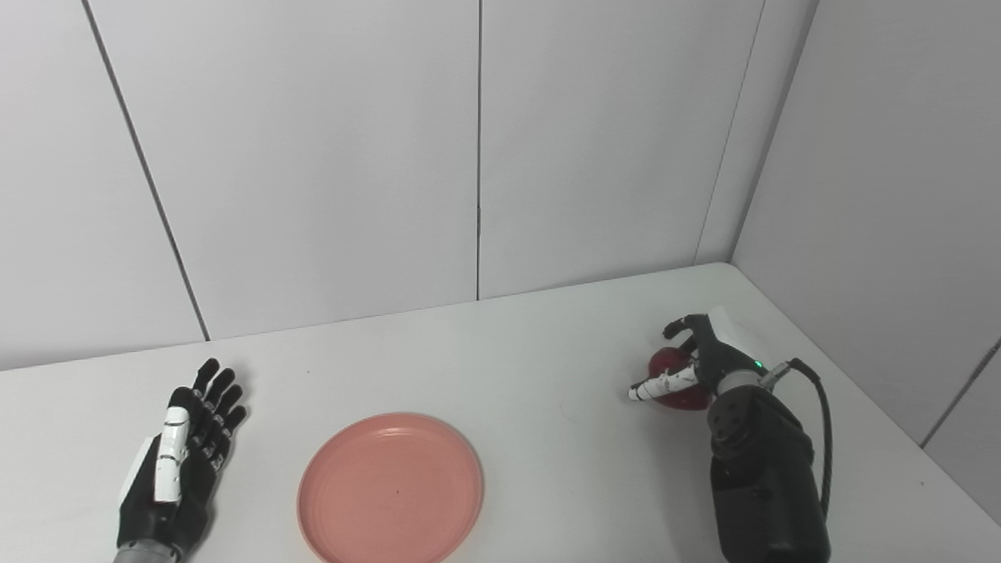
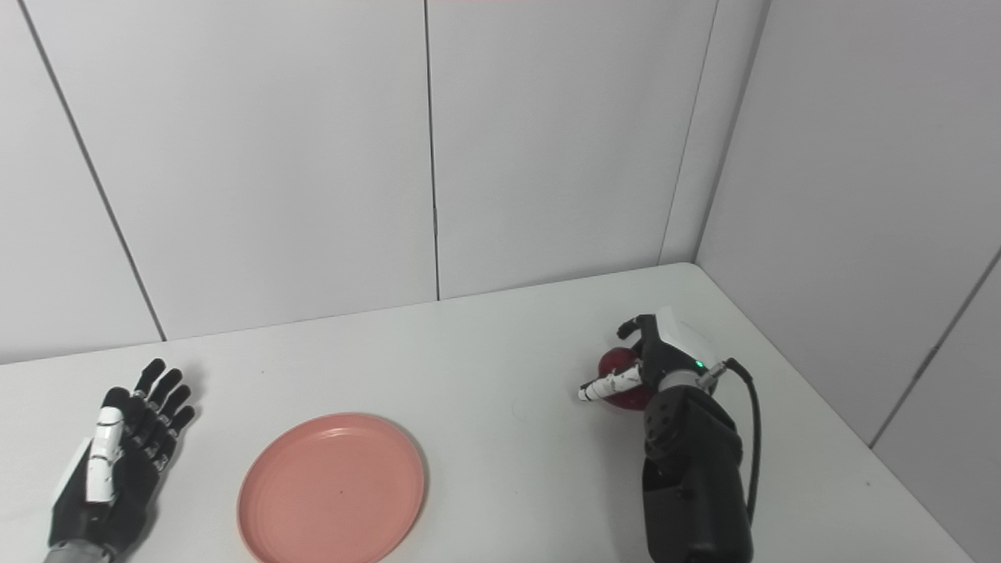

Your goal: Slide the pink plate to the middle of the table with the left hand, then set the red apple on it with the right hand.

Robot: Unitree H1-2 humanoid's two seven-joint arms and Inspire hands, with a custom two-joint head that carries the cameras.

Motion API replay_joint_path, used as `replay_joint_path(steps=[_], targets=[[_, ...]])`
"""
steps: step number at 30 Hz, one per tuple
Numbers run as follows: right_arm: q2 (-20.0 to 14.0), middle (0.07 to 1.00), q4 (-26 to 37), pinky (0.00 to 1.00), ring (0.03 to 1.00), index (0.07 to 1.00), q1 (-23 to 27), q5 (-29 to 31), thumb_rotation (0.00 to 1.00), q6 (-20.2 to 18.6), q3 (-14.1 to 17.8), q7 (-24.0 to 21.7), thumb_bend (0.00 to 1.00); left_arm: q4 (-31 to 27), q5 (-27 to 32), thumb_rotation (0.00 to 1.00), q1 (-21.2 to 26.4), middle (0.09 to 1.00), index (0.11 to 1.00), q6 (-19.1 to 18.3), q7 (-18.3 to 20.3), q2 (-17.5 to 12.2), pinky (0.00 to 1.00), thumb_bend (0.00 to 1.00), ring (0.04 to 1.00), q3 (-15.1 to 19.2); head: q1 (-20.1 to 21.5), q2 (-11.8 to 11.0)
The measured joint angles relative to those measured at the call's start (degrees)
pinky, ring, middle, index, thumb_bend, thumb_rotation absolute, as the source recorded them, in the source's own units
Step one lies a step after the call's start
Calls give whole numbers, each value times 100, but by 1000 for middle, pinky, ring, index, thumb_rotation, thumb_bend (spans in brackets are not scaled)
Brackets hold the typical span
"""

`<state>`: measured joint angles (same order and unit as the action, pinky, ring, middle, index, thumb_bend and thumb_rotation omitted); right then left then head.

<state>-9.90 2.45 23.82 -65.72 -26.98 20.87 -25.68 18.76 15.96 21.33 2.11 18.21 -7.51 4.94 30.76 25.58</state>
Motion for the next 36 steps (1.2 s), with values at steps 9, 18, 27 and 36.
replay_joint_path(steps=[9, 18, 27, 36], targets=[[43, 504, 8, 491, 465, 472, -20, 408, 0, -3, -30, 666, 518, -86, 0, 1000, -4, 1000, 1000, -30, -4, 5, 1000, 575, 1000, -3, -35, 0], [78, 442, 251, 199, 370, 512, -112, 1255, 0, -2, -560, 1647, 514, -273, -8, 1000, -45, 1000, 1000, -144, -90, 37, 1000, 556, 1000, -36, -211, 26], [179, 445, 281, 144, 360, 516, -246, 2008, 0, 140, -1332, 2427, 508, -211, -1, 1000, -58, 1000, 1000, -58, -32, 54, 1000, 532, 1000, -86, -588, 35], [192, 446, 241, 139, 352, 517, -333, 2462, 0, 495, -2131, 2676, 506, 35, -7, 1000, -79, 1000, 996, 208, 33, 85, 1000, 578, 1000, -102, -1002, 79]])
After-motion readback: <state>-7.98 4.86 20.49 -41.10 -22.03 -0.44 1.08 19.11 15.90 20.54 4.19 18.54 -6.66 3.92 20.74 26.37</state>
